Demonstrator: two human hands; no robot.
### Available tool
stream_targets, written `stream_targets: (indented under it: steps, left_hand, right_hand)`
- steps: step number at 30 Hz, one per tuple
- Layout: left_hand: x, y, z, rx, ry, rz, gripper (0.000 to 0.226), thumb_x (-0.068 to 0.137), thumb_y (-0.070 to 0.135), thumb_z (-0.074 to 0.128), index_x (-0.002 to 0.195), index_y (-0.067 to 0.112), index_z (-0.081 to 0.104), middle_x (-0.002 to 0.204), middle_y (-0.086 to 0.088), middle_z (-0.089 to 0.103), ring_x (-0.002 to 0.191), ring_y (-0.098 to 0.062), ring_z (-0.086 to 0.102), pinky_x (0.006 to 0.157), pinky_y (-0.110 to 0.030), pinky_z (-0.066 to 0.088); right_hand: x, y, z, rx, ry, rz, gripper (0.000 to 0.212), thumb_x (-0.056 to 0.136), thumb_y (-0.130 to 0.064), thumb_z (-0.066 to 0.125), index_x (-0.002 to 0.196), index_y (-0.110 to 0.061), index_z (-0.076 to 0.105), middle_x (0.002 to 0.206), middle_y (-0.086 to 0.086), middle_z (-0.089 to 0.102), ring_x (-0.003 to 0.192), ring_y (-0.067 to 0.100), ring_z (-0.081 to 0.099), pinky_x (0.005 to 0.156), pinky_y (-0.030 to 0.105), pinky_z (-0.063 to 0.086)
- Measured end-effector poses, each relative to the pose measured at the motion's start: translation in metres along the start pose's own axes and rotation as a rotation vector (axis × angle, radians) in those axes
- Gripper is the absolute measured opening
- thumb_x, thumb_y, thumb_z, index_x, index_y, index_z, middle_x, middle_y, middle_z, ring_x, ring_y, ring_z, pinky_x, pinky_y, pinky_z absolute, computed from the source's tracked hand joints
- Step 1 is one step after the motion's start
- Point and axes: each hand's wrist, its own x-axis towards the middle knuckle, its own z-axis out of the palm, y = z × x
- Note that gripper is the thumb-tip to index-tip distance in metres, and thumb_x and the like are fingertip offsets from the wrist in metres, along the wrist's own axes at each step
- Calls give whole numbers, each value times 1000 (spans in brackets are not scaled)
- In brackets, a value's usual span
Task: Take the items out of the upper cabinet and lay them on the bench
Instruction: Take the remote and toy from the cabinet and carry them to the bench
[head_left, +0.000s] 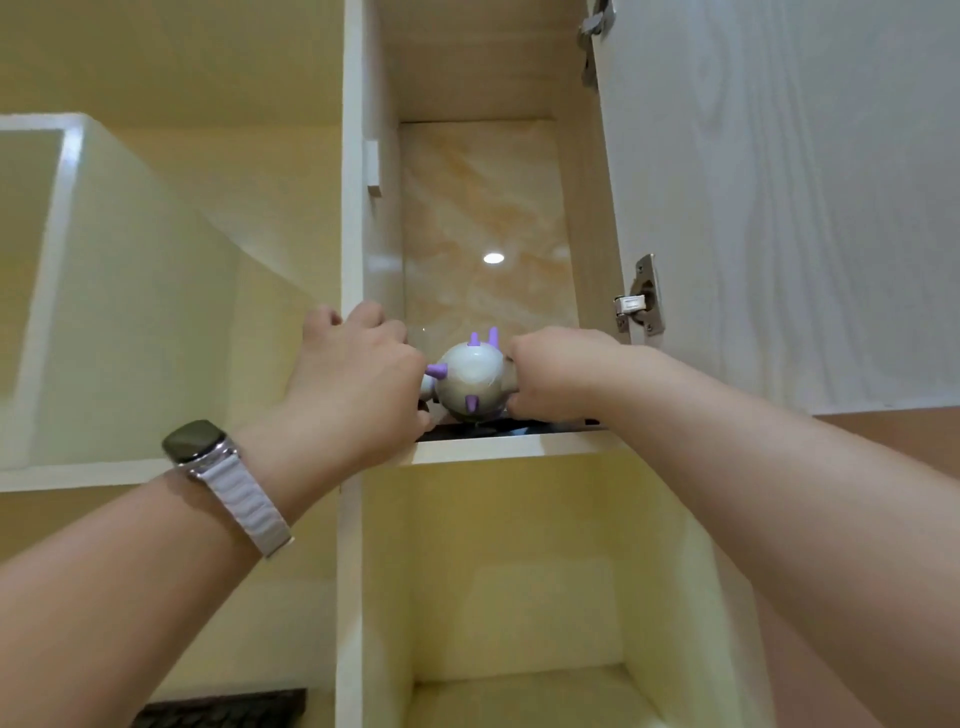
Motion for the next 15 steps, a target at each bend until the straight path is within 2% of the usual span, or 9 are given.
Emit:
stream_targets:
  steps: [2,4,8,11,13,15]
  left_hand:
    - [2,0,-2,71,-53,-3,29,82,56,51,79,28,58,85,7,43,105,-19,40,85,-40,27]
    - [5,2,-5,118,-119,-17,31,82,57,51,74,28,49,83,7,41,105,-19,39,84,-41,27]
    - [6,7,-7,94,-183,-24,29,80,51,57,72,25,46,83,7,45,107,-20,39,92,-45,27]
    - [1,4,-7,11,-90,-16,18,80,42,55,73,25,55,83,10,50,105,-18,41,94,-46,23]
    - [-6,1,-4,-76,29,-8,13,79,38,55,75,27,56,83,10,52,100,-18,44,84,-40,21]
    - [-14,-2,0,-149,158,40,18,77,38,57,74,21,61,80,5,57,89,-23,52,73,-35,24]
  right_hand:
    - [3,0,2,15,21,-12,14,86,-28,56,80,-19,48,74,-3,54,65,19,54,51,27,37]
    - [4,0,5,25,40,-19,24,88,-28,55,71,-19,41,71,-2,51,59,15,48,48,26,33]
    - [2,2,11,43,61,-13,28,89,-29,55,68,-18,41,69,-1,49,56,16,45,48,27,32]
    - [0,0,13,72,100,13,18,89,-27,55,76,-16,51,69,-1,51,55,15,46,46,26,30]
    - [-3,0,11,122,155,32,14,91,-27,53,84,-16,56,70,-1,52,56,17,48,46,27,29]
    - [-7,1,10,192,266,41,12,91,-28,51,88,-18,56,74,-1,51,63,22,52,47,28,28]
